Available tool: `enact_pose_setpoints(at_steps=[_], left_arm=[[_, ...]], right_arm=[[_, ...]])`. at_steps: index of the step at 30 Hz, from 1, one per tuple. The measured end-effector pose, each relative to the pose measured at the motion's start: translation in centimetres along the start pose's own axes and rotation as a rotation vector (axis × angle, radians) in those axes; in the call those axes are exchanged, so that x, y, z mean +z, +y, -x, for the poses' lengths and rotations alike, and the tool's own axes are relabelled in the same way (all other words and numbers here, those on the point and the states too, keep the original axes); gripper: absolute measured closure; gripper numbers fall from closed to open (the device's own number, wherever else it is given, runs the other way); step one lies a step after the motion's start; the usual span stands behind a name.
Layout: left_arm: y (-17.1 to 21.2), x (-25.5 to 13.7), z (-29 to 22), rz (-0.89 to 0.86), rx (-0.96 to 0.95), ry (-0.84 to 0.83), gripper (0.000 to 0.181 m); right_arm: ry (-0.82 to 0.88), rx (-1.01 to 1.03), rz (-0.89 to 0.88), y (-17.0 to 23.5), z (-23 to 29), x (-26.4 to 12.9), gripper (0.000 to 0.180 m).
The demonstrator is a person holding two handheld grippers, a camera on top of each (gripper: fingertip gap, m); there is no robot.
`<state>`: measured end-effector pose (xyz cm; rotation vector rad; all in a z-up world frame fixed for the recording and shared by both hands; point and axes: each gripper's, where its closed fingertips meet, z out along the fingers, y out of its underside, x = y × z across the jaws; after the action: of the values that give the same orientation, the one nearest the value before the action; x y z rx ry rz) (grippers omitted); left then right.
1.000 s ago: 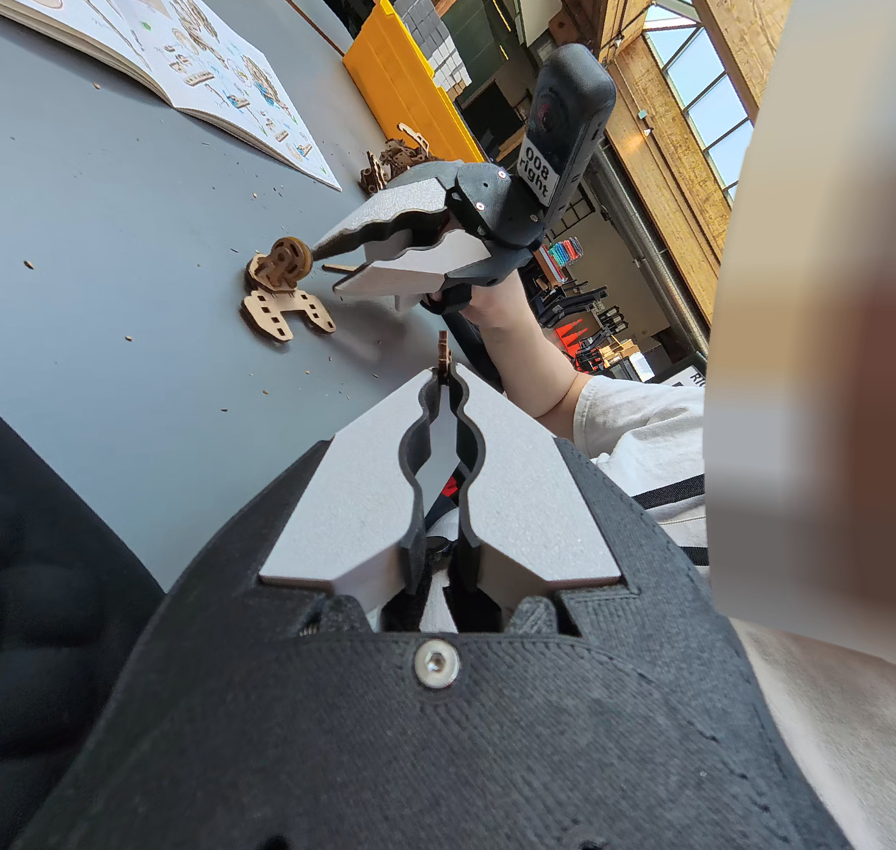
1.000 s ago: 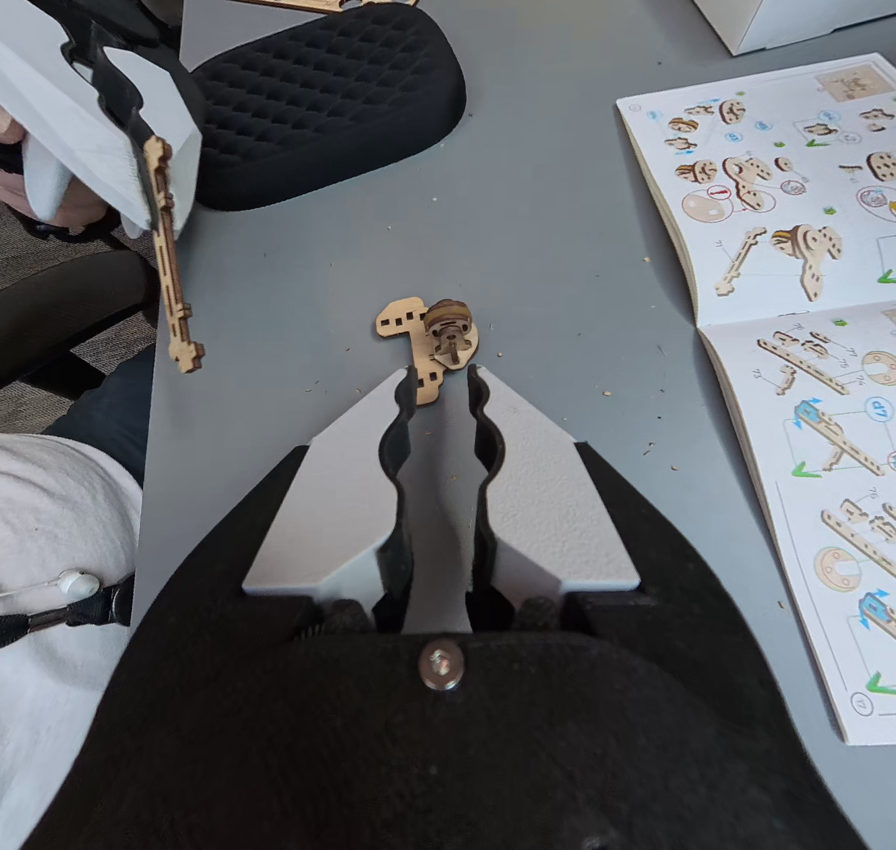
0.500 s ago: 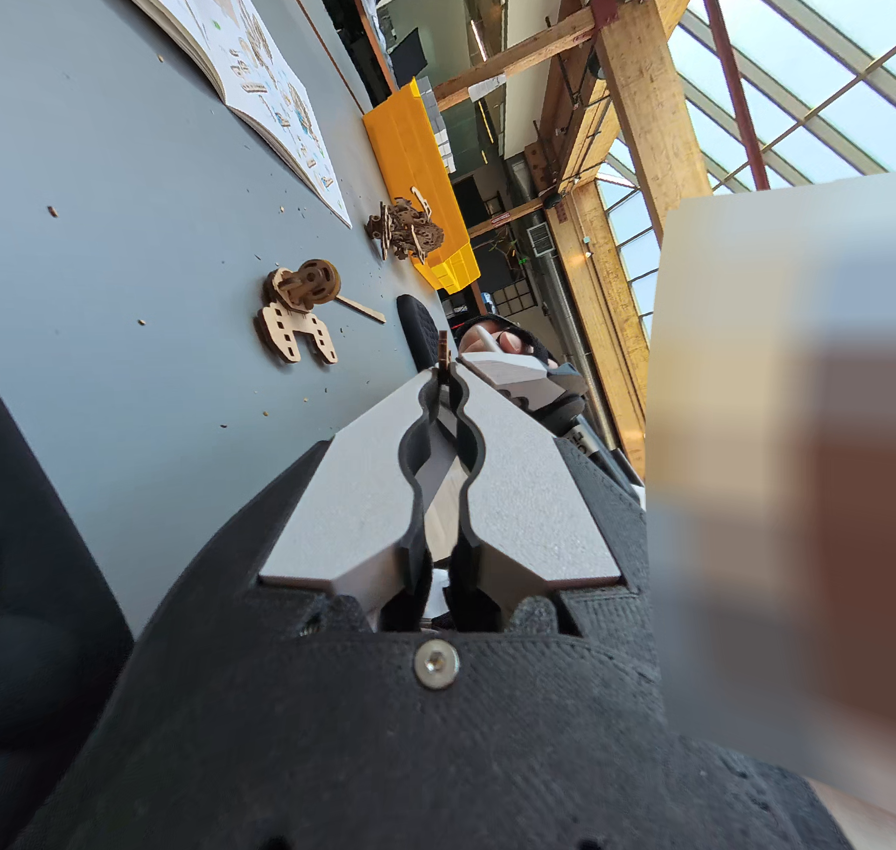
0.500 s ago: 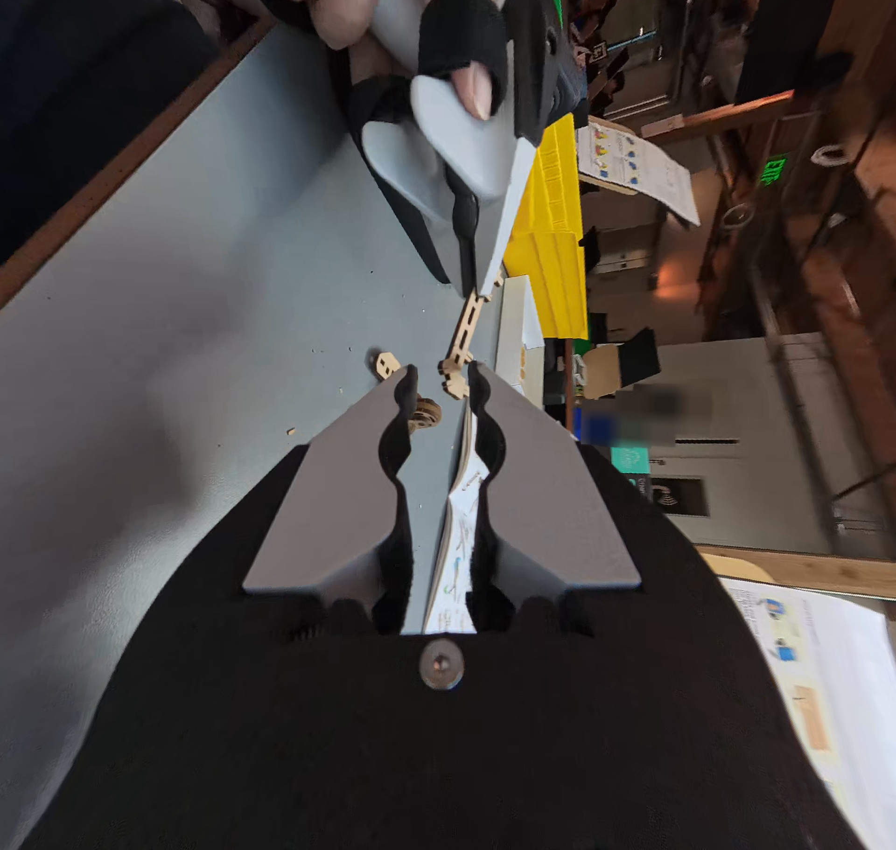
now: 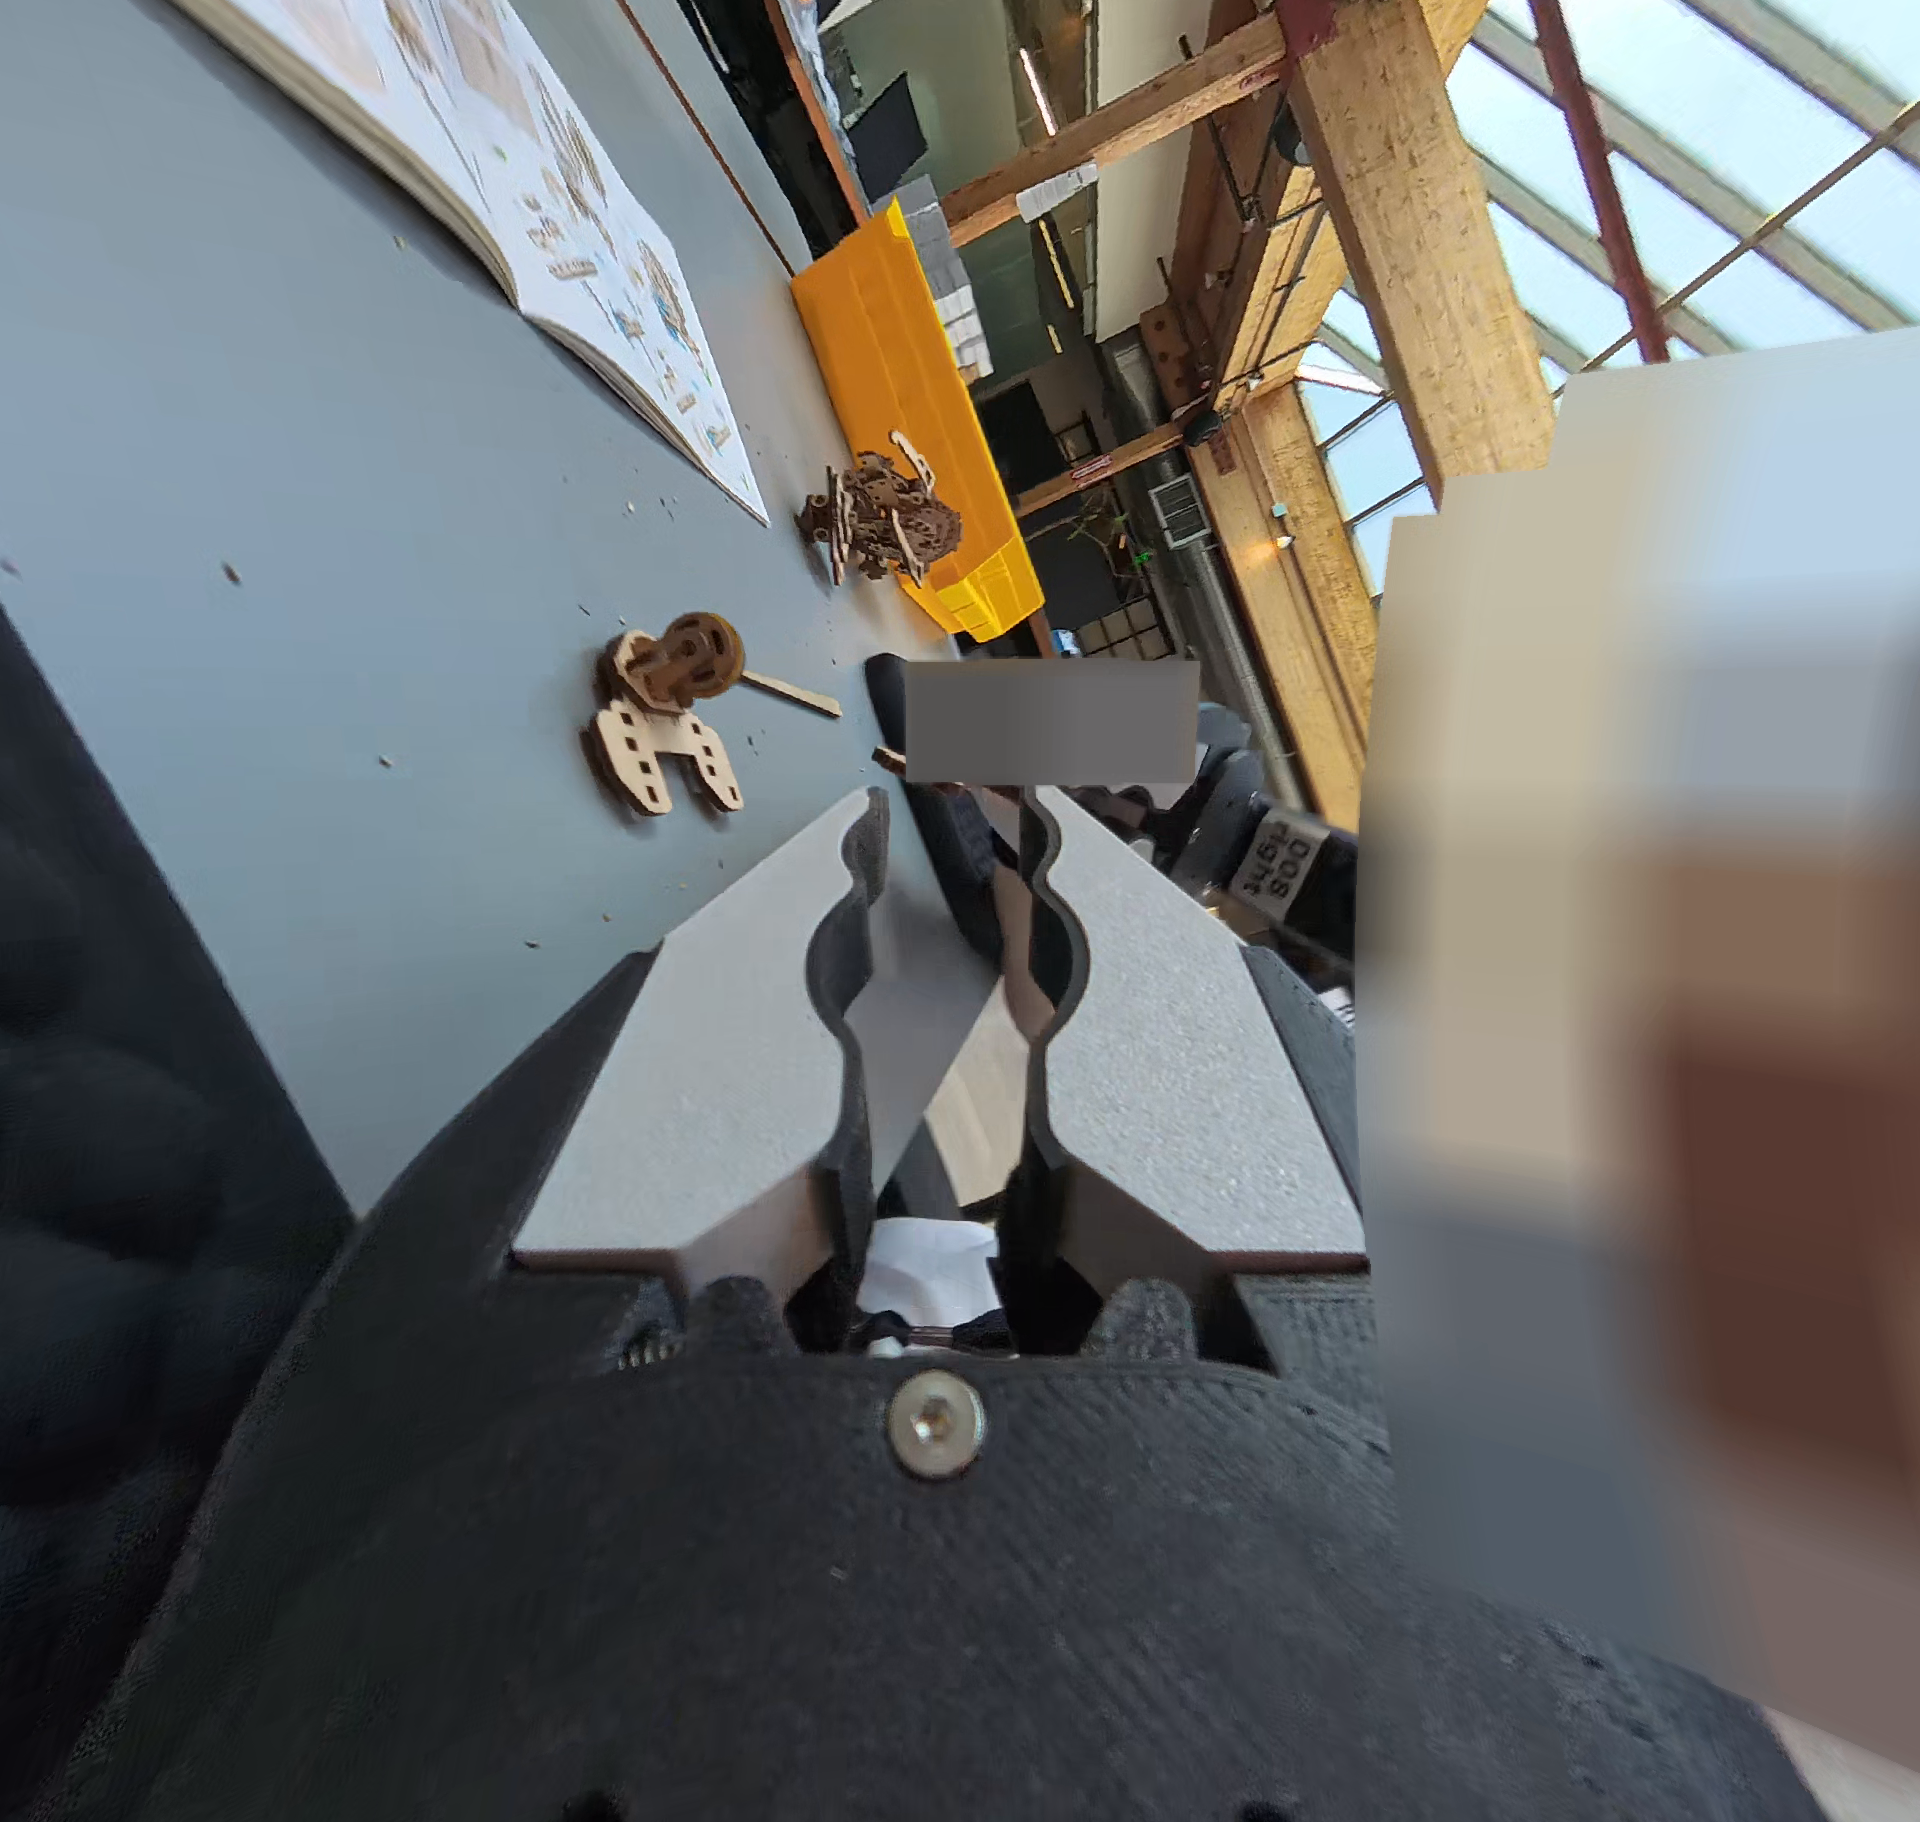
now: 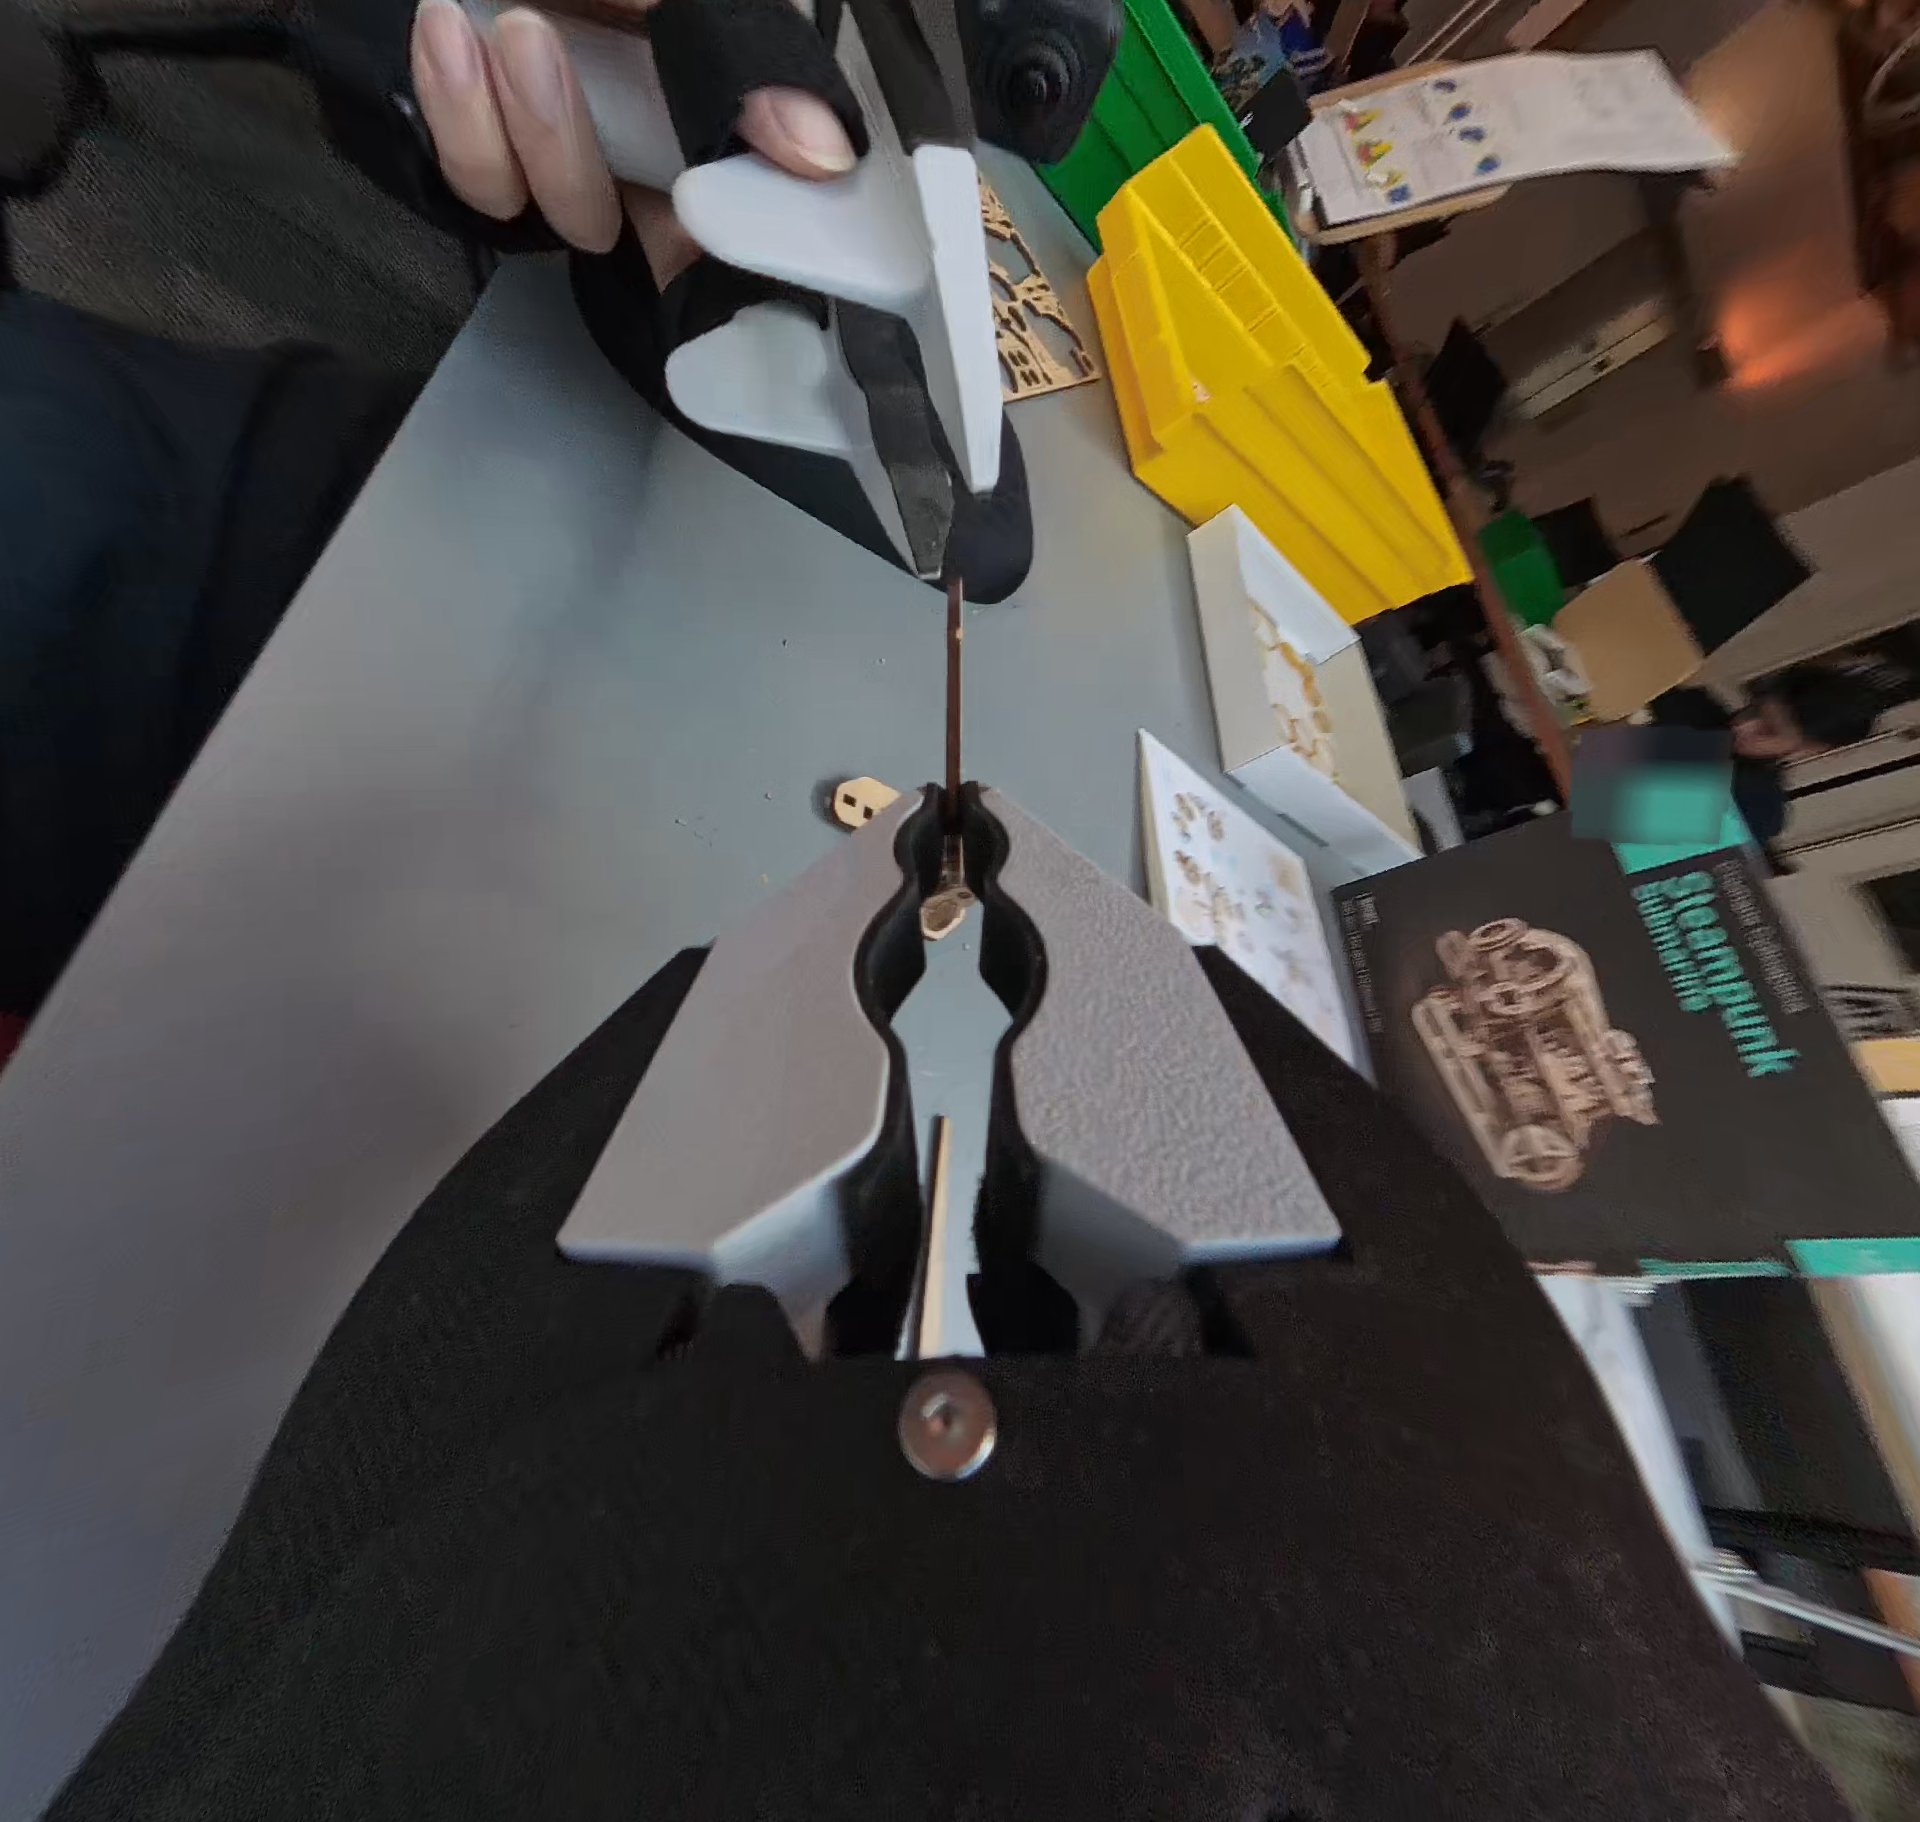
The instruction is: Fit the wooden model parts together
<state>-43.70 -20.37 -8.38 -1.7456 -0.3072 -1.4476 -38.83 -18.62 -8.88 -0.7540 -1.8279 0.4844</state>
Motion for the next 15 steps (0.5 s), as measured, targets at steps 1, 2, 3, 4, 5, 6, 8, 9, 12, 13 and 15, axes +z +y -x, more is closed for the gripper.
enact_pose_setpoints(at_steps=[1, 2, 3, 4, 5, 6, 8, 9, 12, 13, 15], left_arm=[[-0.5, -0.4, 0.1, 0.016, 0.113, -0.050, 0.157], [-0.8, -0.8, 0.3, 0.053, 0.262, -0.110, 0.157], [-1.0, -1.0, 0.8, 0.107, 0.439, -0.188, 0.156], [-1.3, -1.2, 1.7, 0.164, 0.620, -0.279, 0.155], [-1.7, -1.4, 2.6, 0.211, 0.781, -0.365, 0.153], [-1.8, -1.2, 3.1, 0.258, 0.910, -0.412, 0.152], [-0.8, -0.2, 3.4, 0.391, 1.050, -0.384, 0.159], [-0.6, 0.3, 3.8, 0.439, 1.083, -0.386, 0.161], [-0.4, 1.9, 4.9, 0.530, 1.102, -0.359, 0.163], [0.0, 2.3, 4.8, 0.562, 1.085, -0.307, 0.164], [0.3, 2.7, 4.9, 0.611, 1.081, -0.238, 0.168]], right_arm=[[-0.057, 0.137, -0.010, 0.4, -0.2, 0.1, 0.178], [-0.124, 0.293, -0.014, 0.9, -0.4, 0.3, 0.178], [-0.202, 0.445, -0.025, 1.2, -0.5, 0.5, 0.178], [-0.277, 0.575, -0.034, 1.6, -0.4, 0.6, 0.178], [-0.330, 0.668, -0.043, 1.9, -0.3, 0.7, 0.178], [-0.357, 0.724, -0.036, 2.4, -0.3, 0.8, 0.178], [-0.357, 0.747, 0.002, 3.7, -0.1, 1.2, 0.178], [-0.358, 0.745, 0.018, 4.1, 0.0, 1.3, 0.178], [-0.383, 0.763, 0.039, 4.5, 0.6, 1.7, 0.178], [-0.384, 0.769, 0.044, 4.6, 0.7, 1.9, 0.178], [-0.380, 0.765, 0.051, 4.8, 0.8, 2.1, 0.178]])
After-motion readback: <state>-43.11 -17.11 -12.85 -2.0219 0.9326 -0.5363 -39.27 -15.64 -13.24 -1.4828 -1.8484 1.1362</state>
